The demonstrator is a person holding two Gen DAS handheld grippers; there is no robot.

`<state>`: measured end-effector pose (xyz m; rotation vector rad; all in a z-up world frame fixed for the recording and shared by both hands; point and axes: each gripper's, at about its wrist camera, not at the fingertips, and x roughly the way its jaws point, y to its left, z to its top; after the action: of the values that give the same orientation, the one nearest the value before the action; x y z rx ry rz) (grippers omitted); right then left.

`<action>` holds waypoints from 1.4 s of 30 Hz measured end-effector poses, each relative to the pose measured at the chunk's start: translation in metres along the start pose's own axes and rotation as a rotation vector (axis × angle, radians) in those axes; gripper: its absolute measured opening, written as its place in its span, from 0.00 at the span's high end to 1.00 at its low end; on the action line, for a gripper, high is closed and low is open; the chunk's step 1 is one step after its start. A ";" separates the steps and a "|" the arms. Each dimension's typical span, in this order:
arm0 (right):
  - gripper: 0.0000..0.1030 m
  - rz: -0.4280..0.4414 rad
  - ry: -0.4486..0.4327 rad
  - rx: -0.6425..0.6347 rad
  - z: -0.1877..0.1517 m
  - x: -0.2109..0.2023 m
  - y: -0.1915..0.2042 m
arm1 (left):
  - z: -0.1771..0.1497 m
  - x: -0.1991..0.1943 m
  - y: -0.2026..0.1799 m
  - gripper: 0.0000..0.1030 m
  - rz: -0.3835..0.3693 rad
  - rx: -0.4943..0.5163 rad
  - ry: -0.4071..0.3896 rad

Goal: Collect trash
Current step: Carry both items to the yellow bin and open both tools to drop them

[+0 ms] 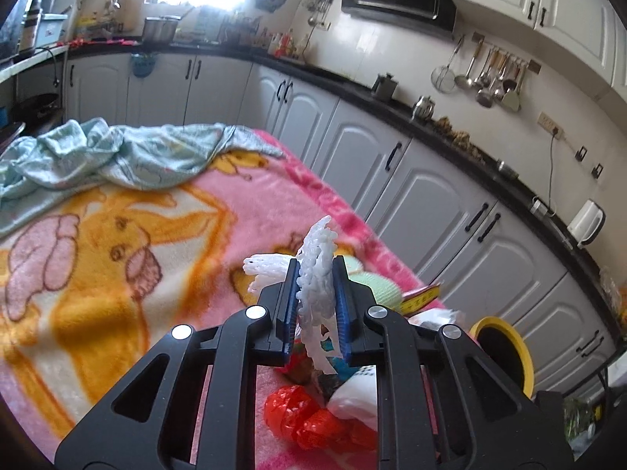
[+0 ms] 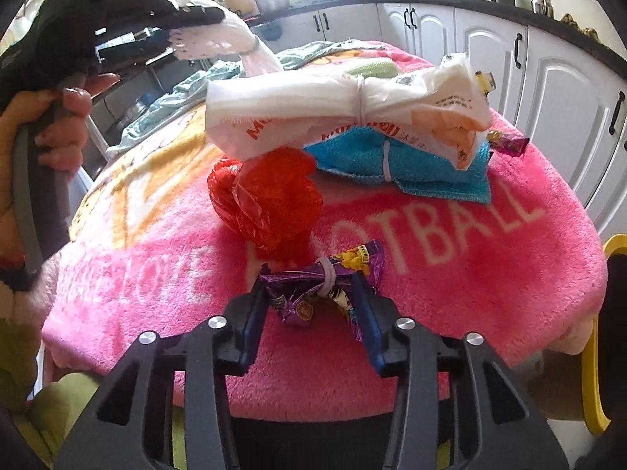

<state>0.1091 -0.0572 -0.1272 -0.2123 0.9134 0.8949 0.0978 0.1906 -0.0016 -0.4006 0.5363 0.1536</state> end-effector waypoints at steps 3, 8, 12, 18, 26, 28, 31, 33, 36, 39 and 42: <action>0.69 0.006 -0.020 0.009 -0.004 -0.013 -0.001 | 0.005 -0.012 -0.008 0.89 -0.023 0.011 -0.025; 0.78 0.003 -0.057 0.035 0.000 -0.032 -0.014 | 0.010 -0.024 -0.024 0.89 -0.065 0.029 -0.044; 0.87 -0.009 -0.074 0.057 0.006 -0.043 -0.025 | 0.013 -0.028 -0.040 0.89 -0.100 0.045 -0.050; 0.88 0.001 -0.093 0.107 0.009 -0.052 -0.041 | 0.013 -0.027 -0.064 0.89 -0.141 0.076 -0.042; 0.88 -0.029 -0.171 0.137 0.018 -0.092 -0.058 | 0.010 -0.021 -0.100 0.89 -0.199 0.136 -0.020; 0.88 -0.044 -0.197 0.161 0.019 -0.108 -0.070 | 0.008 -0.017 -0.114 0.89 -0.219 0.160 -0.012; 0.88 -0.086 -0.235 0.193 0.017 -0.132 -0.091 | 0.005 -0.011 -0.134 0.89 -0.261 0.181 0.010; 0.88 -0.118 -0.257 0.216 0.014 -0.145 -0.104 | 0.002 -0.007 -0.148 0.89 -0.283 0.200 0.019; 0.88 -0.174 -0.302 0.264 0.007 -0.171 -0.131 | -0.005 0.001 -0.171 0.89 -0.328 0.223 0.043; 0.88 -0.225 -0.340 0.312 -0.002 -0.192 -0.156 | -0.014 0.010 -0.196 0.89 -0.373 0.248 0.070; 0.88 -0.285 -0.366 0.345 -0.011 -0.208 -0.173 | -0.024 0.020 -0.221 0.89 -0.419 0.275 0.096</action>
<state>0.1718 -0.2932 -0.0099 0.1159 0.6608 0.4789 0.1574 -0.0200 0.0423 -0.2446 0.5483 -0.3411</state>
